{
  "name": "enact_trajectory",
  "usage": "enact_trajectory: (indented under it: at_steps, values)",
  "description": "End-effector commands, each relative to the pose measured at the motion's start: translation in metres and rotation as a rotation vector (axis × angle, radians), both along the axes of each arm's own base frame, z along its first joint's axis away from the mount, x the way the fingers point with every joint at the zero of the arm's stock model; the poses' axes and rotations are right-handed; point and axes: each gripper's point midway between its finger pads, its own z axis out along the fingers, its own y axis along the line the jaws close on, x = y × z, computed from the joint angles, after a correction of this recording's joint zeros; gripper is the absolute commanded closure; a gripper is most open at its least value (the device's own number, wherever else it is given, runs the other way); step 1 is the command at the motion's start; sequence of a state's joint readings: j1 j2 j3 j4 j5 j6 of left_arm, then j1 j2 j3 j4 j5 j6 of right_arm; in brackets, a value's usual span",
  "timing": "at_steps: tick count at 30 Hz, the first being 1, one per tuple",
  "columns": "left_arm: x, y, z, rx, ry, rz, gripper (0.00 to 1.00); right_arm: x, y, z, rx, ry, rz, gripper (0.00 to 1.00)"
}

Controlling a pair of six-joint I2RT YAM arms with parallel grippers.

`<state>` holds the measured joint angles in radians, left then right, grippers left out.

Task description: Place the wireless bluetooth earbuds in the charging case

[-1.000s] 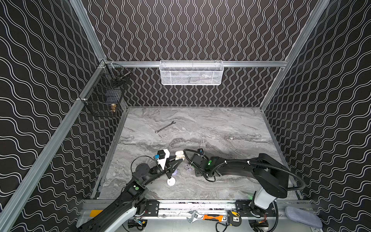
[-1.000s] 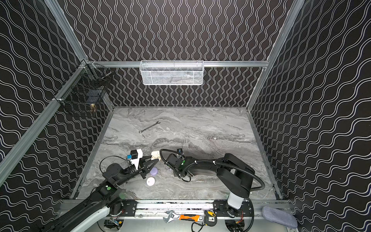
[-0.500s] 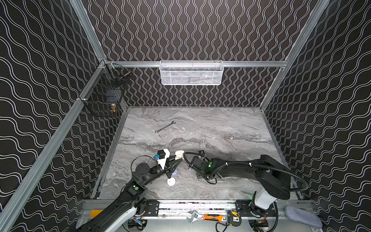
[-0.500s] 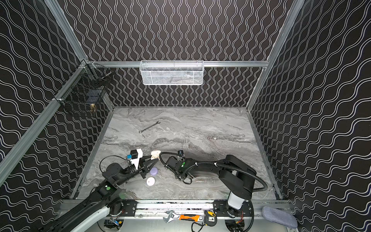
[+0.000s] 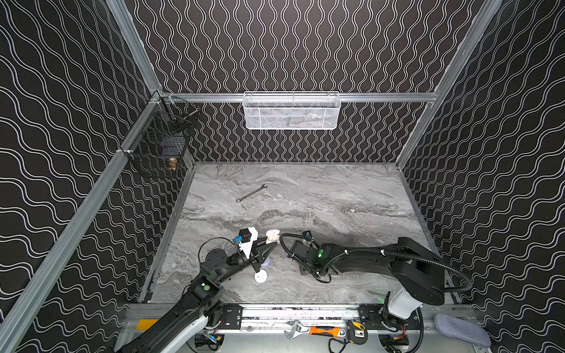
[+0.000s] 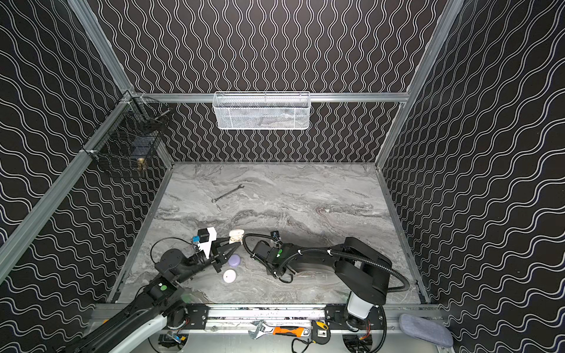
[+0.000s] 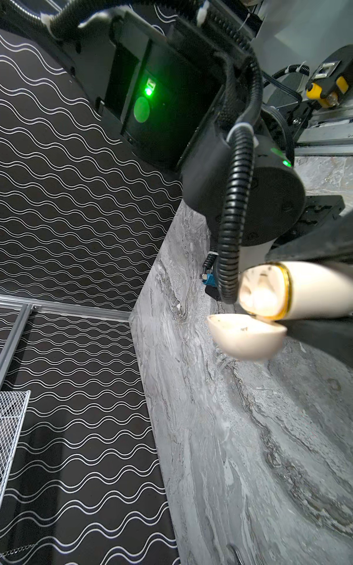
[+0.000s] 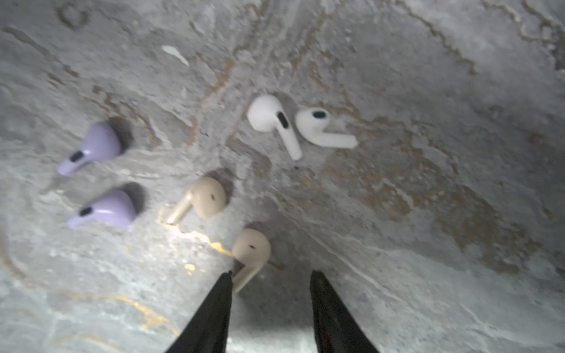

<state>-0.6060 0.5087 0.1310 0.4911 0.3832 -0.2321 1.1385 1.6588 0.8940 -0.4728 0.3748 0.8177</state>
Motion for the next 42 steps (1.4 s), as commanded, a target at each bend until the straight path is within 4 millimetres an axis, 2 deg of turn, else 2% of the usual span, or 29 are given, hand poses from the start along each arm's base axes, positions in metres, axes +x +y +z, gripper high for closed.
enact_trajectory:
  at_steps: [1, 3, 8, 12, 15, 28, 33, 35, 42]
  values:
    - [-0.002, -0.001, 0.012, -0.018, -0.037, -0.011, 1.00, 0.000, -0.009, 0.005, 0.008, -0.022, -0.036, 0.55]
    - [-0.003, -0.001, 0.012, -0.019, -0.038, -0.012, 1.00, -0.001, -0.008, 0.009, 0.030, -0.030, -0.031, 0.56]
    - [-0.002, -0.001, 0.011, -0.017, -0.034, -0.012, 1.00, 0.000, 0.011, 0.024, 0.154, -0.050, 0.016, 0.56]
    - [-0.003, -0.001, 0.011, -0.016, -0.034, -0.014, 1.00, 0.005, 0.015, 0.039, 0.196, -0.089, 0.012, 0.55]
    - [-0.003, 0.000, 0.012, -0.019, -0.038, -0.008, 1.00, 0.008, 0.015, 0.041, 0.206, -0.107, 0.002, 0.55]
    - [-0.002, 0.005, 0.011, -0.015, -0.033, 0.017, 1.00, 0.012, 0.022, 0.003, 0.093, -0.043, -0.028, 0.60]
    - [0.015, 0.029, -0.004, 0.017, 0.033, 0.196, 1.00, 0.012, 0.021, 0.001, 0.080, -0.045, -0.034, 0.61]
    - [0.016, 0.038, -0.005, 0.015, 0.032, 0.245, 1.00, 0.013, 0.020, 0.001, 0.078, -0.049, -0.032, 0.62]
    - [0.014, 0.053, 0.001, -0.003, 0.020, 0.307, 1.00, 0.015, 0.021, -0.005, 0.038, -0.044, -0.021, 0.63]
